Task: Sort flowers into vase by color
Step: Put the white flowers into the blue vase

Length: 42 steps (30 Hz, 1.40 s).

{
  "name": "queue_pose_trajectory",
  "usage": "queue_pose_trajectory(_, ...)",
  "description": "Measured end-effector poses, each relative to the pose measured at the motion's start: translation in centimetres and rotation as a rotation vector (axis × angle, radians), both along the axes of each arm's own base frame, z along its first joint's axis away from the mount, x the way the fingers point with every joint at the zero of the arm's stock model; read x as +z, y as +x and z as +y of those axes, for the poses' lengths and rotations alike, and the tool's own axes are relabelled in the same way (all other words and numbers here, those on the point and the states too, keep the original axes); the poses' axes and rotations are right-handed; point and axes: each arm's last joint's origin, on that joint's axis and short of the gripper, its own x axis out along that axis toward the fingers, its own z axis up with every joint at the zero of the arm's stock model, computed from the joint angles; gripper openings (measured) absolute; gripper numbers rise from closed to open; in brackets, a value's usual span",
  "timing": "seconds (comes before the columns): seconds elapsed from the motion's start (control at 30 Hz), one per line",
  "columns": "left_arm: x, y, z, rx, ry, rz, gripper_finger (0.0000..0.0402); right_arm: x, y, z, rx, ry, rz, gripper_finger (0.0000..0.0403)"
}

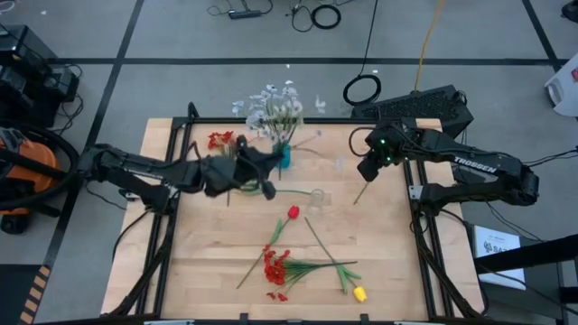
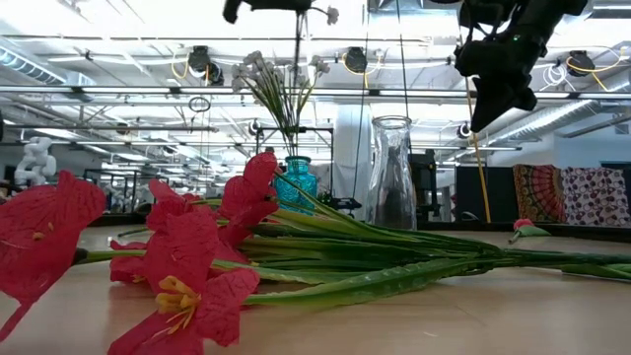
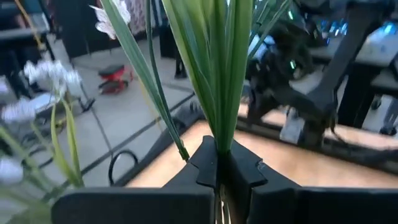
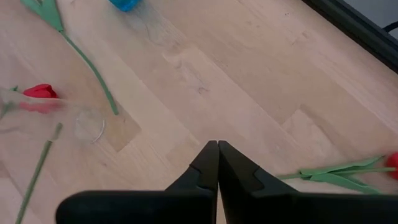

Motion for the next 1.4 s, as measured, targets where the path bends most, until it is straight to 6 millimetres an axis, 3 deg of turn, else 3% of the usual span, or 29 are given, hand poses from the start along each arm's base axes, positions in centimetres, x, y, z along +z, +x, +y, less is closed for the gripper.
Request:
queue_pose_trajectory(0.23, -1.2, 0.1, 4.2, -0.118, 0.04, -0.118, 0.0011, 1.2, -0.8, 1.8, 0.005, 0.011, -0.092, 0.0)
queue_pose_trajectory(0.63, -4.9, -1.7, 9.7, -0.055, 0.067, -0.096, 0.0011, 3.1, -3.1, 3.8, -0.079, 0.005, -0.254, 0.0)
queue_pose_trajectory(1.03, -4.9, -2.1, 10.9, -0.043, 0.113, -0.07, 0.0011, 3.1, -3.1, 3.8, -0.213, 0.016, -0.285, 0.0)
queue_pose_trajectory(1.4, -6.9, -1.3, 11.1, -0.06, 0.067, 0.035, 0.0011, 3.2, -3.0, 3.6, -0.249, 0.001, -0.311, 0.0)
